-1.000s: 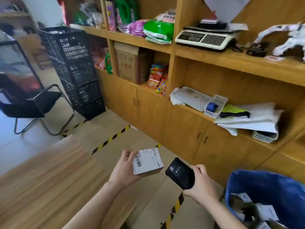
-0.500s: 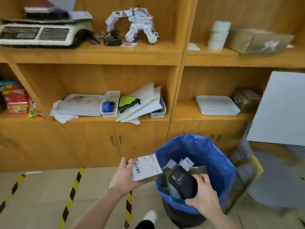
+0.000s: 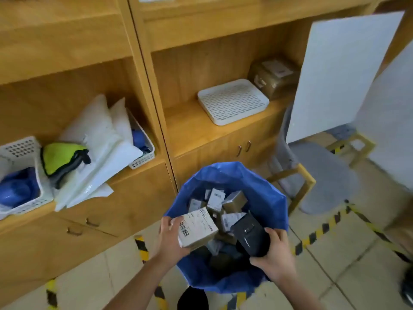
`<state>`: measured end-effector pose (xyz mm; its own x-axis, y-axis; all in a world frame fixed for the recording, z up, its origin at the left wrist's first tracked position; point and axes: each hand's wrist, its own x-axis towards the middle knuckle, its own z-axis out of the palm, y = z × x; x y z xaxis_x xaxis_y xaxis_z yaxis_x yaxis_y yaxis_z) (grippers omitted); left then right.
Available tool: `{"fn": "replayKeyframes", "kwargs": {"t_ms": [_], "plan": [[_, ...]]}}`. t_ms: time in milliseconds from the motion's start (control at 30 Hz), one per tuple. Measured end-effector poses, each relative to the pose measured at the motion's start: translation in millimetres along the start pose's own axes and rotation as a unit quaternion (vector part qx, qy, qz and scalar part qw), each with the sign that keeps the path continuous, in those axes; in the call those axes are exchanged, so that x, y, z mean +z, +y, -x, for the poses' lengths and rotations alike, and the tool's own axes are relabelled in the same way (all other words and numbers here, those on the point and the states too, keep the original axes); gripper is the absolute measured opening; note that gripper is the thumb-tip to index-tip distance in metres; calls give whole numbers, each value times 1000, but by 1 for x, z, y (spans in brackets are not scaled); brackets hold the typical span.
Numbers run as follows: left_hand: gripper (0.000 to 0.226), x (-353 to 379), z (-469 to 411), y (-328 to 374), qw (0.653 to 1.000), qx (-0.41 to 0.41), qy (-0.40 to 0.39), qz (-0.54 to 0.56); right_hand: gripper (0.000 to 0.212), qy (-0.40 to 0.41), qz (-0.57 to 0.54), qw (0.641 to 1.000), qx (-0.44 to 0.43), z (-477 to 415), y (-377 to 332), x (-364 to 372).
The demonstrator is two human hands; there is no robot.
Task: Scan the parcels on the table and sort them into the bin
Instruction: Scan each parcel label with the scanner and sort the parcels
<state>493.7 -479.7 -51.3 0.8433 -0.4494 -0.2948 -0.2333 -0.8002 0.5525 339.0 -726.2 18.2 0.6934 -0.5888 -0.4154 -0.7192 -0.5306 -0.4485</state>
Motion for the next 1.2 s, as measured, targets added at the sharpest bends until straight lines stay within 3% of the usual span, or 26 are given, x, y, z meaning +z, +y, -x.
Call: {"fn": "replayKeyframes", "kwargs": {"t_ms": [333, 600, 700, 800, 900, 1200], "plan": [[97, 97, -96, -34, 985, 39, -160, -54, 92, -27, -82, 985, 147, -82, 21, 79], [92, 178, -142, -61, 954, 98, -264, -106, 87, -52, -57, 979, 187, -125, 57, 152], [103, 197, -144, -65, 939, 82, -323, -86, 85, -51, -68, 975, 204, -126, 64, 171], [118, 202, -143, -61, 911, 68, -385, -131, 89, -53, -65, 974, 210, -121, 70, 175], [113, 197, -143, -49, 902, 72, -389, -170, 91, -48, -73, 974, 210, -113, 74, 168], [66, 147, -136, 25, 911, 168, -318, -200, 89, 15, -113, 972, 203, -64, 73, 102]]}}
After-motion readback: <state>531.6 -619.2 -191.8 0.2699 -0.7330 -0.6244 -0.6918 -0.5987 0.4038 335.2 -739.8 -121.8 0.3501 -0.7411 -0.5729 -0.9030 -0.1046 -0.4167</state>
